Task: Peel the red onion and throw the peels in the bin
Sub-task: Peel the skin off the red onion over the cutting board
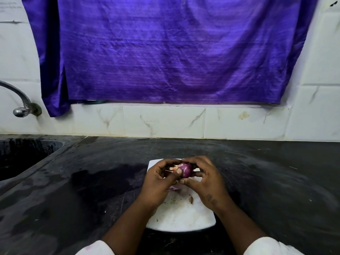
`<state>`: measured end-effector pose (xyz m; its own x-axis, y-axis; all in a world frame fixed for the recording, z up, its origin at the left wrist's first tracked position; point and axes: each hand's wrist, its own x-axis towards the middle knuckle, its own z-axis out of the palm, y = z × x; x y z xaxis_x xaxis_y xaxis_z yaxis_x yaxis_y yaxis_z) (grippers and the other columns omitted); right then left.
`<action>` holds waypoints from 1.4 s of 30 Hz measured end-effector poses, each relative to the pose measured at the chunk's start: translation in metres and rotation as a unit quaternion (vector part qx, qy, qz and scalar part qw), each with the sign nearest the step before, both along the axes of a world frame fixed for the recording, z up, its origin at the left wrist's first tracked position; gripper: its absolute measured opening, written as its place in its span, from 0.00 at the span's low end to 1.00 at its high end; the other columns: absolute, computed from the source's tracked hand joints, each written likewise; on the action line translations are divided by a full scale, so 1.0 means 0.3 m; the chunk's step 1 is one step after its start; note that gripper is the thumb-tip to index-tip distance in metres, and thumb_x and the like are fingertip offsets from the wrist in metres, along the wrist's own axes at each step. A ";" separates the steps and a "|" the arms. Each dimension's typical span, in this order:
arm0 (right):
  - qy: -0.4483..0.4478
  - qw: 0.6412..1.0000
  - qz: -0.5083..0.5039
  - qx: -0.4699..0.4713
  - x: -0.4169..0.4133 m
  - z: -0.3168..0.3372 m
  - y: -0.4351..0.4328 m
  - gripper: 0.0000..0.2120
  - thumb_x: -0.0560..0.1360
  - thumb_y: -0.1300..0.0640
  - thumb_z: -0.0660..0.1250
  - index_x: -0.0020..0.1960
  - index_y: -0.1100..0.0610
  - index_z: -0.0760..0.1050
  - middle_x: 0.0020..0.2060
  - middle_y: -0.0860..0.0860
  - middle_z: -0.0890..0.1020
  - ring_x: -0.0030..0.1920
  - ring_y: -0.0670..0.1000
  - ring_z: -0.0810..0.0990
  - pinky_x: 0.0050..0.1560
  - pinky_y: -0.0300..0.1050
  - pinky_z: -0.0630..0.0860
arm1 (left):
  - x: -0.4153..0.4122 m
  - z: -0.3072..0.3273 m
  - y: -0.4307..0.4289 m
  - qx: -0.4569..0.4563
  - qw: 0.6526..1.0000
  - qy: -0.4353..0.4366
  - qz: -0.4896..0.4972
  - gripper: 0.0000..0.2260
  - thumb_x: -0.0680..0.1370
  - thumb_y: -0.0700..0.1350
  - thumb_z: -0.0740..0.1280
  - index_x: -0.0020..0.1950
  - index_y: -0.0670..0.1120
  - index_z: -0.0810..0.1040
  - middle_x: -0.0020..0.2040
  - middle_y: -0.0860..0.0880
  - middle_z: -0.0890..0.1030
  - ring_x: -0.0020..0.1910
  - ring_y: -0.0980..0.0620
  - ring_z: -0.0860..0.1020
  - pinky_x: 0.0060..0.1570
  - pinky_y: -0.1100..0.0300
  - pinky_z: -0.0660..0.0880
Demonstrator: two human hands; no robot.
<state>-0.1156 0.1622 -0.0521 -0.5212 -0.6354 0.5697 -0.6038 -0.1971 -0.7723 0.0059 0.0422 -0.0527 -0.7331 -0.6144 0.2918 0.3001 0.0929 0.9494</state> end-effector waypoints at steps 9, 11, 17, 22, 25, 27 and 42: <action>-0.030 0.999 0.007 -0.018 -0.005 -0.005 -0.003 0.27 0.63 0.63 0.83 0.59 0.49 0.81 0.55 0.45 0.82 0.56 0.48 0.83 0.57 0.43 0.82 | 0.000 0.006 -0.003 0.007 1.000 0.010 0.006 0.03 0.78 0.33 0.72 0.50 0.36 0.84 0.46 0.41 0.89 0.40 0.48 0.87 0.38 0.58 0.84; -0.020 1.000 0.000 -0.018 -0.007 -0.005 -0.003 0.26 0.63 0.64 0.82 0.58 0.49 0.82 0.55 0.44 0.82 0.56 0.48 0.83 0.57 0.44 0.82 | -0.003 0.002 -0.005 0.000 1.000 0.005 0.011 0.03 0.77 0.32 0.72 0.46 0.37 0.85 0.44 0.41 0.88 0.38 0.48 0.86 0.36 0.58 0.84; 0.028 0.999 -0.022 -0.002 -0.018 -0.009 0.002 0.26 0.65 0.62 0.82 0.61 0.50 0.83 0.56 0.37 0.81 0.58 0.44 0.82 0.59 0.42 0.81 | -0.012 -0.024 -0.023 -0.118 0.990 -0.019 0.079 0.08 0.77 0.35 0.73 0.52 0.44 0.88 0.45 0.47 0.89 0.44 0.51 0.88 0.42 0.61 0.83; 0.044 0.999 -0.031 0.008 -0.022 -0.015 0.001 0.28 0.64 0.62 0.82 0.62 0.50 0.82 0.57 0.42 0.83 0.57 0.44 0.83 0.59 0.45 0.81 | 0.002 -0.013 -0.002 -0.234 0.962 -0.033 0.137 0.20 0.76 0.37 0.76 0.65 0.52 0.82 0.47 0.55 0.88 0.46 0.61 0.86 0.46 0.69 0.82; 0.048 0.998 -0.033 0.015 -0.024 -0.017 -0.001 0.28 0.64 0.61 0.82 0.62 0.51 0.82 0.58 0.43 0.83 0.57 0.44 0.83 0.59 0.45 0.82 | 0.014 0.000 0.007 -0.276 0.948 -0.042 0.151 0.20 0.76 0.41 0.77 0.66 0.52 0.81 0.46 0.58 0.87 0.46 0.63 0.85 0.48 0.68 0.82; 0.049 0.998 -0.030 0.016 -0.023 -0.016 0.000 0.28 0.64 0.61 0.82 0.63 0.51 0.82 0.58 0.43 0.83 0.58 0.43 0.83 0.59 0.44 0.81 | 0.016 0.002 0.009 -0.299 0.939 -0.047 0.164 0.19 0.76 0.40 0.77 0.66 0.52 0.82 0.47 0.57 0.87 0.46 0.63 0.85 0.49 0.64 0.84; 0.039 0.999 -0.025 0.021 -0.025 -0.016 0.007 0.29 0.65 0.61 0.82 0.64 0.49 0.81 0.59 0.41 0.82 0.58 0.41 0.82 0.61 0.43 0.80 | 0.020 0.008 0.014 -0.266 0.953 -0.042 0.138 0.20 0.76 0.38 0.75 0.67 0.52 0.80 0.42 0.52 0.86 0.40 0.59 0.86 0.39 0.69 0.81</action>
